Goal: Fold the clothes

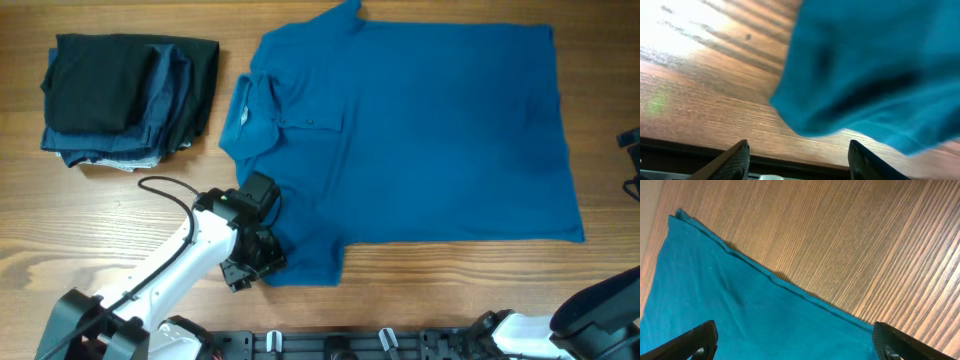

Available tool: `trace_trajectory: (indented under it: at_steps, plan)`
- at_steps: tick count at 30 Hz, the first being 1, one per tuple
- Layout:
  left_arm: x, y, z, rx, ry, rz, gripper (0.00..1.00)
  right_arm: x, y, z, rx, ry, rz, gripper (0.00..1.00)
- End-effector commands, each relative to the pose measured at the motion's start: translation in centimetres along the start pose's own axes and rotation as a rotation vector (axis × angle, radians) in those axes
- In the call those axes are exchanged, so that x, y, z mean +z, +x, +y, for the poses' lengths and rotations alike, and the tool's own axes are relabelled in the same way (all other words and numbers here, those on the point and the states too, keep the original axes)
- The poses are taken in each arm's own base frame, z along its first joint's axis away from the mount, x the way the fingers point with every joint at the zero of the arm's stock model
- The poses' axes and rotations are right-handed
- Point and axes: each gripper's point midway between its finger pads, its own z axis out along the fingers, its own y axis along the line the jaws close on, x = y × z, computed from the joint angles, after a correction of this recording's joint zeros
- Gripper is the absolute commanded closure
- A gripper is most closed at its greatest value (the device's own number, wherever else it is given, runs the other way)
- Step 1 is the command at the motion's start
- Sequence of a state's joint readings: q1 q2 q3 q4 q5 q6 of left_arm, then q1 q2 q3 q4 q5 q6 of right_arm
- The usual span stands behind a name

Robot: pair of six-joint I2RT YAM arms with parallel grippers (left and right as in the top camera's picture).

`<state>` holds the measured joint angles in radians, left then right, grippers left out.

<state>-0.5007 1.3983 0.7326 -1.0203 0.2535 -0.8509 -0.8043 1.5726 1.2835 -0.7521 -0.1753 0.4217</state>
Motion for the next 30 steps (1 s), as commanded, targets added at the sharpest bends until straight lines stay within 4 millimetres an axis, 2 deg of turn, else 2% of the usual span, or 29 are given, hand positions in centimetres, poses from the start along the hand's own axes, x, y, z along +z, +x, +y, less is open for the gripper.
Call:
trace_trajectory:
  at_steps: [1,3,5,6,12,18,22,30]
  plan:
    - [-2.5,-1.9,-1.5,0.029,0.061,-0.122,0.35,0.1,-0.3,-0.3,0.011,0.010,-0.008,0.00]
    - [-3.0,-4.1,0.1,0.019,-0.032,-0.253,0.33,0.1,-0.3,-0.3,0.011,0.011,-0.008,0.00]
    - [-3.3,-5.5,1.0,0.013,-0.092,-0.333,0.38,0.1,-0.3,-0.3,0.011,0.010,-0.008,0.00]
    - [-3.2,-5.6,0.9,0.013,-0.093,-0.335,0.40,0.1,-0.3,-0.3,0.011,0.011,-0.008,0.00]
    - [-2.1,-5.8,1.1,0.016,-0.103,-0.323,0.44,0.1,-0.3,-0.3,0.011,0.010,-0.008,0.00]
    - [-0.3,-5.1,0.8,0.021,-0.055,-0.277,0.46,0.1,-0.3,-0.3,0.011,0.011,-0.008,0.00]
    - [0.1,-4.7,1.0,0.021,-0.052,-0.255,0.46,0.1,-0.3,-0.3,0.011,0.011,-0.008,0.00]
    - [0.3,-3.8,-0.6,0.024,0.031,-0.197,0.46,0.1,-0.3,-0.3,0.011,0.010,-0.008,0.00]
